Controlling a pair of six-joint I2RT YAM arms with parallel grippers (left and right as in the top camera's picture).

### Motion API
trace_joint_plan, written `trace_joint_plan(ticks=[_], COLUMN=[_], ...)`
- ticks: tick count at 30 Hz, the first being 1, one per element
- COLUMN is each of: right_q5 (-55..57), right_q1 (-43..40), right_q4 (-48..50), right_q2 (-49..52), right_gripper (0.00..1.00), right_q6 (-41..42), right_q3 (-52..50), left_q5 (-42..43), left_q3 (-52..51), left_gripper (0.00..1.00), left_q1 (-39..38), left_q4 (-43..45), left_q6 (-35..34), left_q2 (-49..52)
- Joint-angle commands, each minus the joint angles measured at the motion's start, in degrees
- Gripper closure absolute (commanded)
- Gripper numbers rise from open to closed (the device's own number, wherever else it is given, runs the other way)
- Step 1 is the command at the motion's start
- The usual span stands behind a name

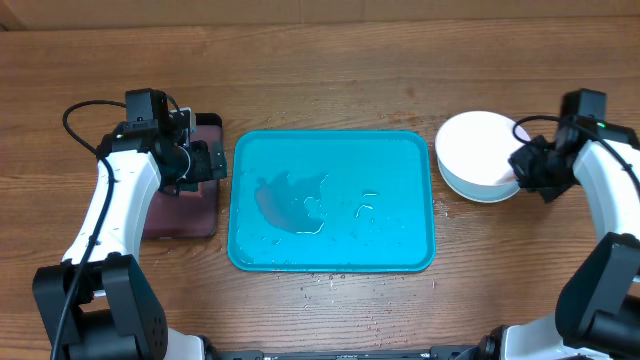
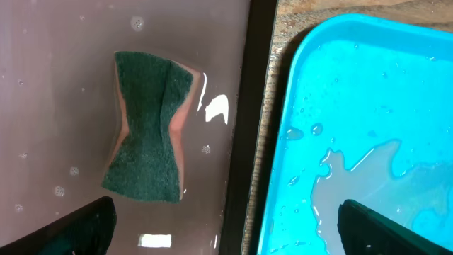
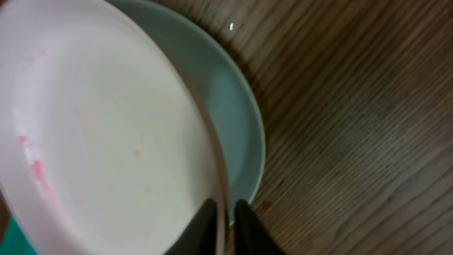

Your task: Clean dirty plates on tray and stack at the side

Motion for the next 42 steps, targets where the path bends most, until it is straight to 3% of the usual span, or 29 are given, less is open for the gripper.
trace_joint_plan(ticks=[1, 2, 6, 10, 13, 16, 20, 28, 37, 42], right_q5=[-1.0, -1.0, -7.6, -25.7, -24.9, -17.0, -6.1, -5.4, -3.9, 0.7], right_q1=[-1.2, -1.3, -0.2, 5.6, 11.6, 17.0, 22.7, 24.7, 24.7, 24.7], right_q4=[0.0, -0.2, 0.8, 4.8, 4.3, 2.4, -0.2, -2.4, 9.7, 11.3], right_q2=[-1.6, -1.6, -1.6, -1.6, -1.6, -1.6, -1.8, -8.7, -37.3, -53.3], right_gripper=[0.53, 0.43, 0.31, 0.26, 0.14, 0.0, 0.0, 0.0, 0.0, 0.0], right_q6=[-1.2, -1.1, -4.0, -23.0, -30.0, -30.9, -25.9, -24.9, -23.6, -23.6], right_q3=[-0.2, -0.2, -0.2, -0.2, -0.2, -0.2, -0.2, -0.7, -18.6, -25.2], left_q5=[0.9, 0.9, 0.9, 0.5, 0.4, 0.2, -0.5, -0.5, 5.1, 5.0], left_q3=[0.2, 0.2, 0.2, 0.2, 0.2, 0.2, 0.2, -3.8, -19.7, -25.4], left_gripper=[0.0, 0.0, 0.0, 0.0, 0.0, 0.0, 0.0, 0.0, 0.0, 0.0], left_q1=[-0.2, -0.2, -0.2, -0.2, -0.2, -0.1, -0.1, -0.2, -0.2, -0.1], left_q4=[-0.1, -0.1, -0.1, -0.7, -3.5, -8.7, -15.1, -16.3, -2.1, 4.1], left_q6=[-0.6, -0.6, -0.7, -3.3, -5.4, -5.8, -5.8, -3.7, 2.0, 1.1], left_q2=[-0.5, -0.5, -0.5, -0.5, -0.5, -0.5, -0.6, -9.4, -35.0, -46.6])
